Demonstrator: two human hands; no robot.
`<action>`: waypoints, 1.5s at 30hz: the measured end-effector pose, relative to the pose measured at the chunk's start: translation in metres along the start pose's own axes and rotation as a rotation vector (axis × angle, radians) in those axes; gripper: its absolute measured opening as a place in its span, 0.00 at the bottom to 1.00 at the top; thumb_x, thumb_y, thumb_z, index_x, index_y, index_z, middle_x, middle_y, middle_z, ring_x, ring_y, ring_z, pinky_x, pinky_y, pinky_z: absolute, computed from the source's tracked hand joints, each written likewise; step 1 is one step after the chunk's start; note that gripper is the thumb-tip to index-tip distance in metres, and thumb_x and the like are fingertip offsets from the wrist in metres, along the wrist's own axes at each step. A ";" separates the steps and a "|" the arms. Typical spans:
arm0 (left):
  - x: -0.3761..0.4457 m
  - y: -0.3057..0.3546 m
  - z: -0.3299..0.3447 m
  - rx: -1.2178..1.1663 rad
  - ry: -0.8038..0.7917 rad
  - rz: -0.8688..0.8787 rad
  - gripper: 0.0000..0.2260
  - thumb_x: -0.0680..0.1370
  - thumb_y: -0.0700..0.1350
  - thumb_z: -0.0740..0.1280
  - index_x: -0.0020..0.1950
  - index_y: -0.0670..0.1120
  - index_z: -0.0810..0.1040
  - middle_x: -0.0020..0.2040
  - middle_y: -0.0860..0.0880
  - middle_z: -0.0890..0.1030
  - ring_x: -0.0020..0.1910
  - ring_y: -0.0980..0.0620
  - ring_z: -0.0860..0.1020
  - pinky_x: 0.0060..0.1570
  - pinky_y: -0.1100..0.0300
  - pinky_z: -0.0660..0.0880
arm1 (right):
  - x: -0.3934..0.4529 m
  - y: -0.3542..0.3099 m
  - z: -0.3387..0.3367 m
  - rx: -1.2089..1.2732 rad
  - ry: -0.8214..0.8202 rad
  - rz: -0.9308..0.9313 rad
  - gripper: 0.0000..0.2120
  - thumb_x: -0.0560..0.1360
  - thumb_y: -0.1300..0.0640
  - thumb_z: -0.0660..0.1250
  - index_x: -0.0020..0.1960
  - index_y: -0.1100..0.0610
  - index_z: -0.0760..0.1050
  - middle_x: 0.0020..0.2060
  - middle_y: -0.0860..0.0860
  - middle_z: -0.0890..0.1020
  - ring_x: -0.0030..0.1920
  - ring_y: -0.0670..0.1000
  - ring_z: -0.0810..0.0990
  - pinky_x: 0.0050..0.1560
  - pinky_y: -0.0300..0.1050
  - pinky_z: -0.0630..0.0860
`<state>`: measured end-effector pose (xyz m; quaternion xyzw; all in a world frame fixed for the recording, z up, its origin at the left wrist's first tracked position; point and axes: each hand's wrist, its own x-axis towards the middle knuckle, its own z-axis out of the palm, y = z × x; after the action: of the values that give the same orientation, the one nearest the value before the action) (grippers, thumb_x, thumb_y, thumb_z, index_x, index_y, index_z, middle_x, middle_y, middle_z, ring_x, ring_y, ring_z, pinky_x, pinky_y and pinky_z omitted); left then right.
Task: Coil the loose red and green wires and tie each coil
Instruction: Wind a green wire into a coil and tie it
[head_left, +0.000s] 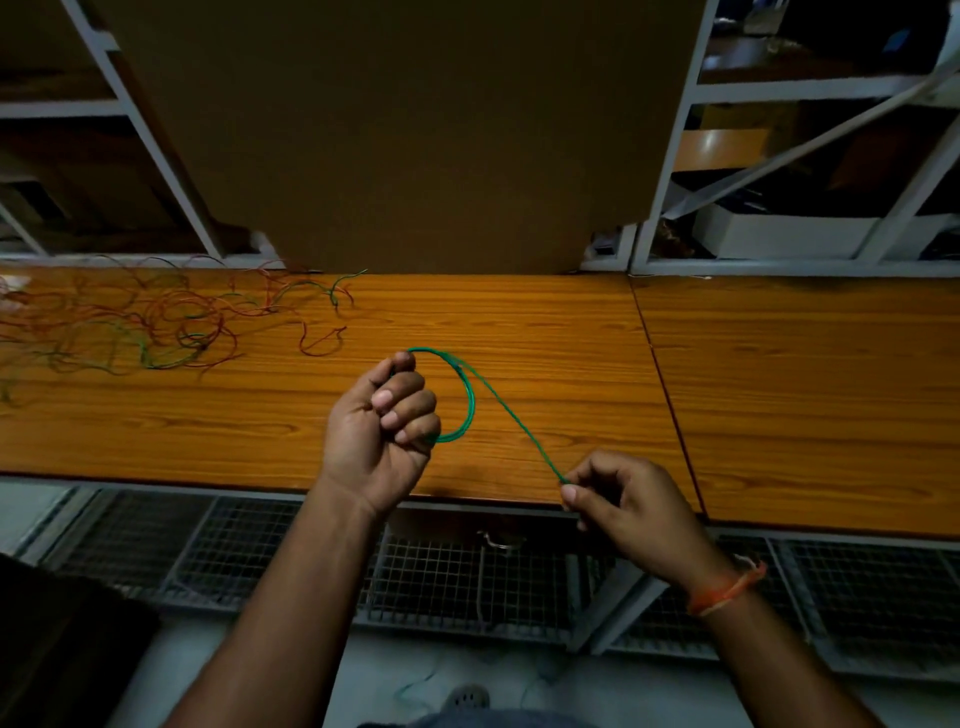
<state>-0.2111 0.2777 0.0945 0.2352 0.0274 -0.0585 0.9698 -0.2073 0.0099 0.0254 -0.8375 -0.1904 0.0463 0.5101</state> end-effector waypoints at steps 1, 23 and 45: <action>0.000 -0.004 0.003 0.032 0.012 0.011 0.11 0.83 0.45 0.55 0.47 0.47 0.75 0.27 0.55 0.67 0.22 0.60 0.64 0.22 0.68 0.59 | 0.000 -0.006 -0.003 -0.050 -0.069 -0.027 0.06 0.78 0.58 0.71 0.42 0.52 0.80 0.35 0.47 0.84 0.35 0.47 0.84 0.40 0.52 0.81; -0.012 -0.039 0.009 1.297 -0.170 0.431 0.12 0.87 0.47 0.53 0.65 0.46 0.71 0.33 0.43 0.81 0.27 0.44 0.79 0.29 0.58 0.74 | 0.028 -0.120 -0.039 -0.603 -0.111 -0.494 0.06 0.72 0.54 0.74 0.45 0.46 0.79 0.37 0.42 0.78 0.42 0.46 0.76 0.43 0.47 0.76; -0.025 -0.028 0.001 1.090 -0.213 0.188 0.13 0.80 0.51 0.63 0.36 0.50 0.73 0.30 0.48 0.62 0.27 0.56 0.59 0.27 0.65 0.57 | 0.040 -0.102 -0.041 0.021 -0.041 -0.084 0.10 0.80 0.70 0.64 0.51 0.58 0.80 0.41 0.53 0.85 0.32 0.50 0.85 0.30 0.37 0.76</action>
<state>-0.2389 0.2549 0.0849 0.6963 -0.1261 -0.0010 0.7066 -0.1867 0.0318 0.1385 -0.8221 -0.2355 0.0440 0.5165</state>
